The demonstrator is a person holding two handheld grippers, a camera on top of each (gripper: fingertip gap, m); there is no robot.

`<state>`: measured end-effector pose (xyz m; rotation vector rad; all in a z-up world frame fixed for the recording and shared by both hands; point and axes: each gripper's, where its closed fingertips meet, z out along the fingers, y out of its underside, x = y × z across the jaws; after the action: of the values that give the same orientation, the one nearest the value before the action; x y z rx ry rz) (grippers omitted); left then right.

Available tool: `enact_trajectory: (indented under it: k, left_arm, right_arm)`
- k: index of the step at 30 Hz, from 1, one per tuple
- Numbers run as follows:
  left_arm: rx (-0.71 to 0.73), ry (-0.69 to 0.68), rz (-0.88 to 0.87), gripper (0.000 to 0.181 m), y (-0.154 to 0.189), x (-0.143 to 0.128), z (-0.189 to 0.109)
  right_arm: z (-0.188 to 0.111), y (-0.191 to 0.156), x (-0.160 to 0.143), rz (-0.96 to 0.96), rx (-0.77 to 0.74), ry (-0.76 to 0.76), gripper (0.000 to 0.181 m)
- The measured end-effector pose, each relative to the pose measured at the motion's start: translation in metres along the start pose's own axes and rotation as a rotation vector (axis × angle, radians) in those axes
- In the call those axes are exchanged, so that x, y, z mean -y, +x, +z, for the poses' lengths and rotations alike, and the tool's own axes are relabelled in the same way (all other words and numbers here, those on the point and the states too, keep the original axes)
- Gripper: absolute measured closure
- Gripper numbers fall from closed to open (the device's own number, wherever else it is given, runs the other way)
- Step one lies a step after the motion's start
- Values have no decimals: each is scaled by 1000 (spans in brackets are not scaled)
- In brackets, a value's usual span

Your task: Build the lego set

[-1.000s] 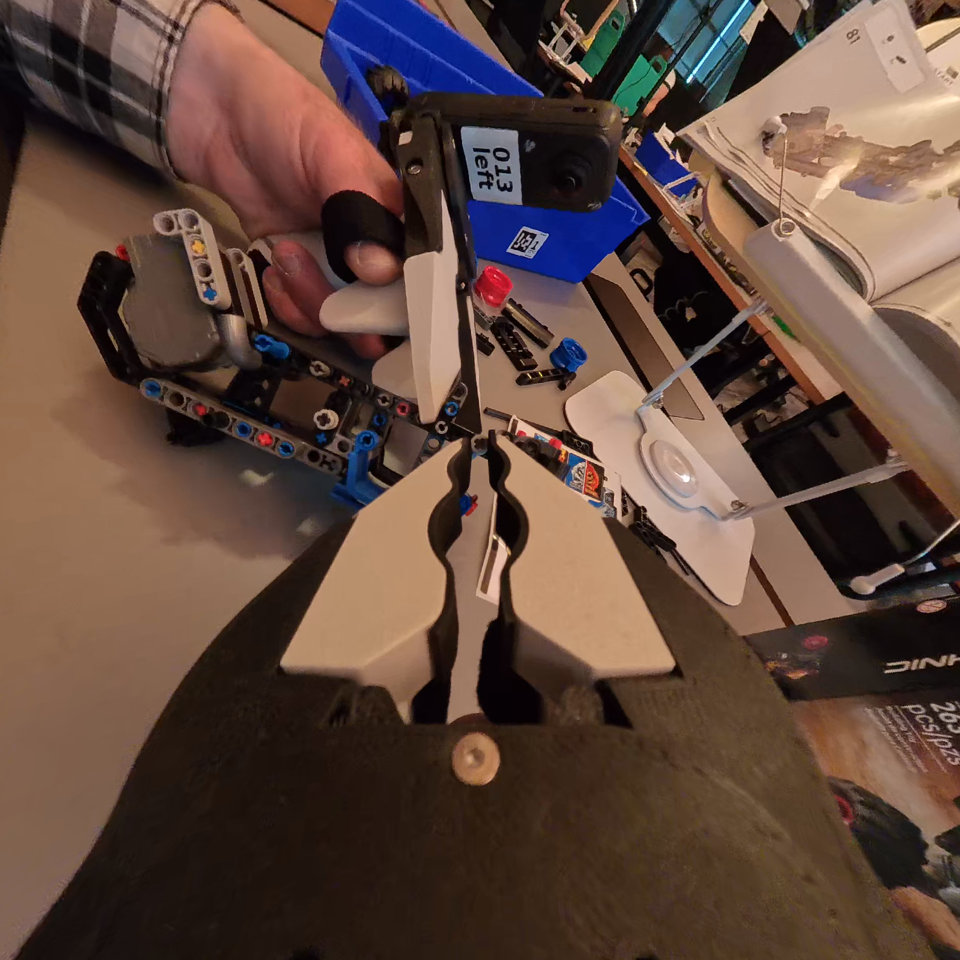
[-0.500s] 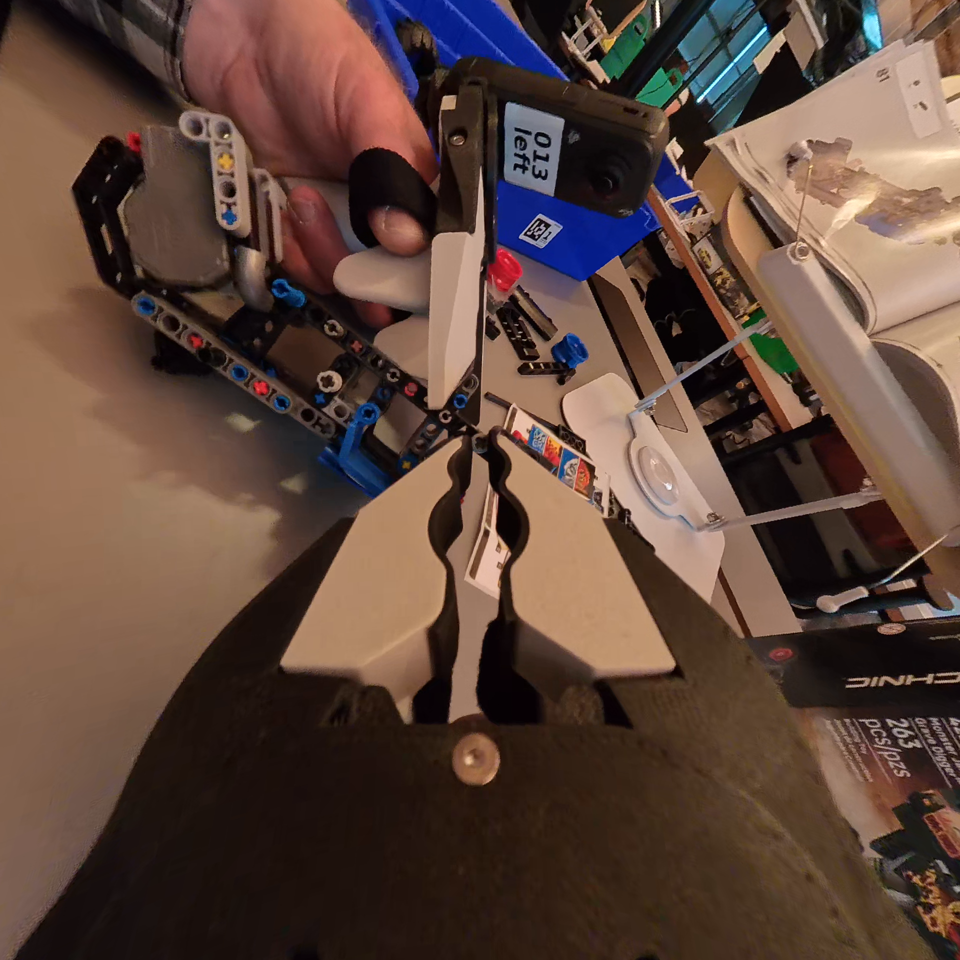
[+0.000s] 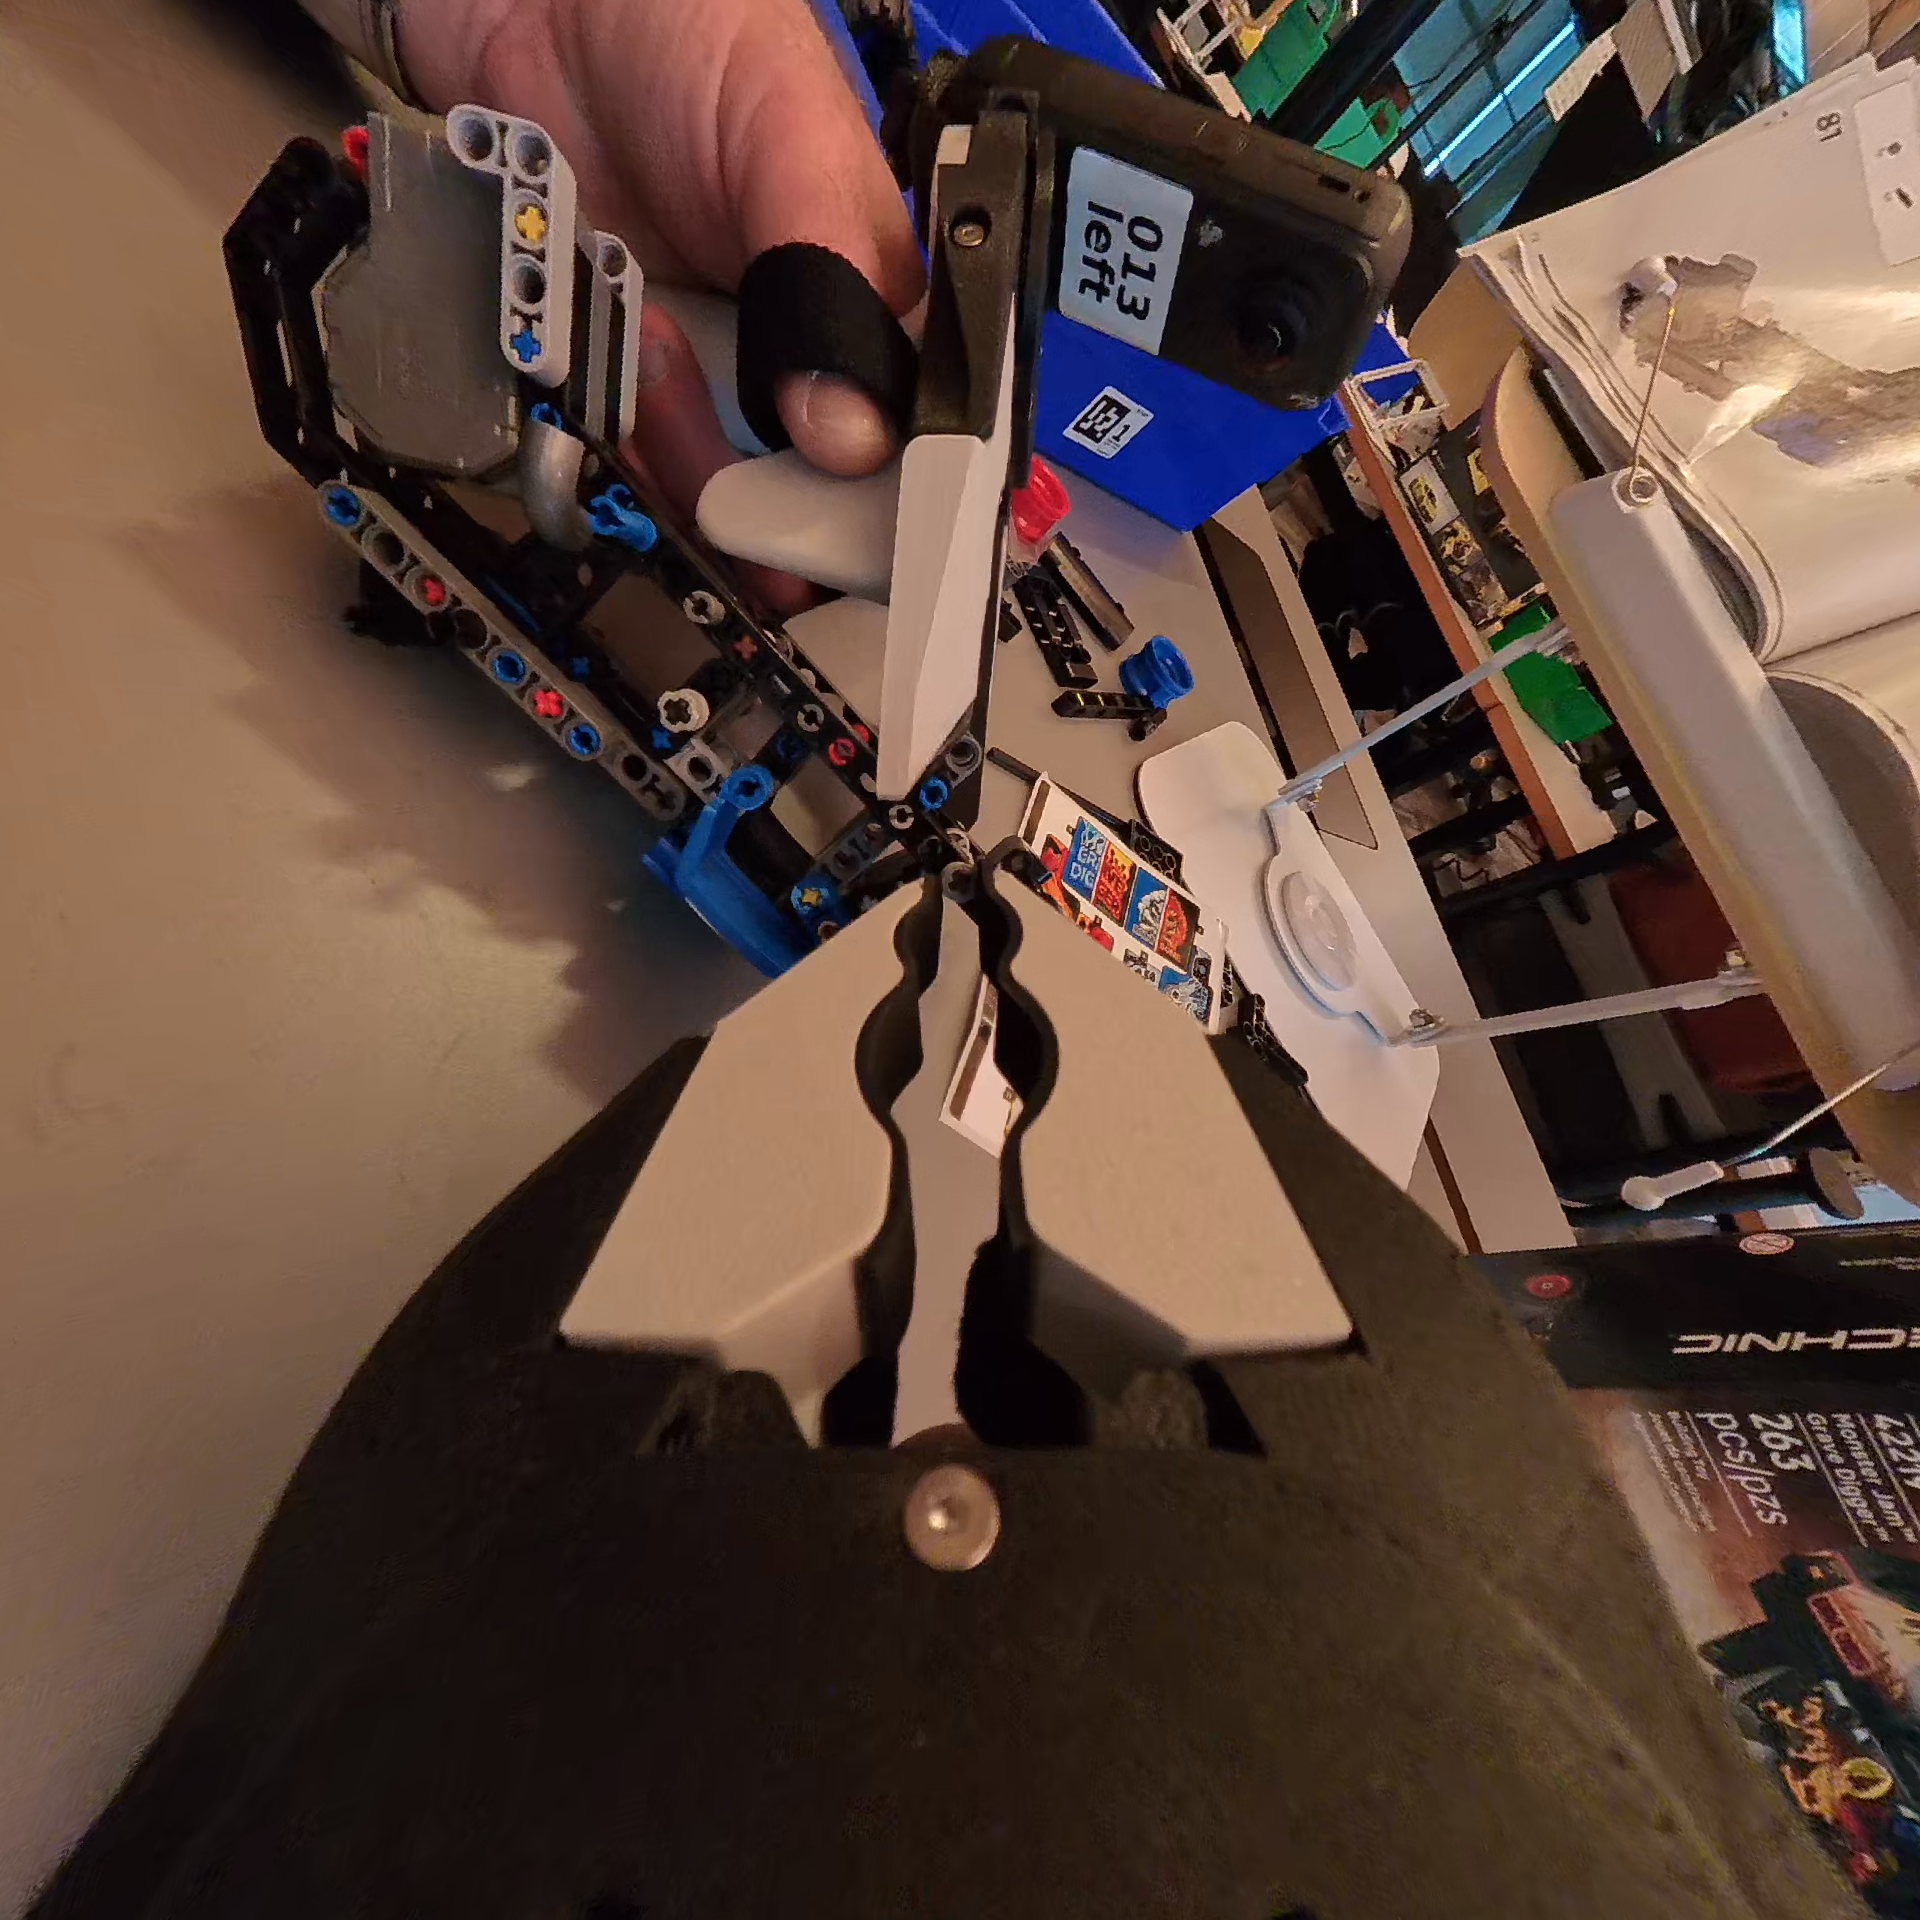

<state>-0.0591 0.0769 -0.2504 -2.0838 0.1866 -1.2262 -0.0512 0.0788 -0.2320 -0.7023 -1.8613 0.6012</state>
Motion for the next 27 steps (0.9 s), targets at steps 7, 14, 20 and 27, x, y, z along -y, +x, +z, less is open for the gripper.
enact_trajectory:
  k: [7, 14, 20, 27]
  left_arm:
    - [-8, -6, -1, 130, 1, -1, 0]
    - [-10, -11, 3, 130, 1, -1, 1]
    - [-11, -13, 1, 130, 1, -2, 1]
    - [-13, -17, -2, 130, 1, -2, 2]
  right_arm:
    - [-2, -1, 0, -7, 6, 5, 176]
    - [-3, -2, 0, -16, 17, 7, 177]
    - [-3, -2, -1, -123, -27, -8, 178]
    - [-3, -3, -2, -204, -64, -23, 178]
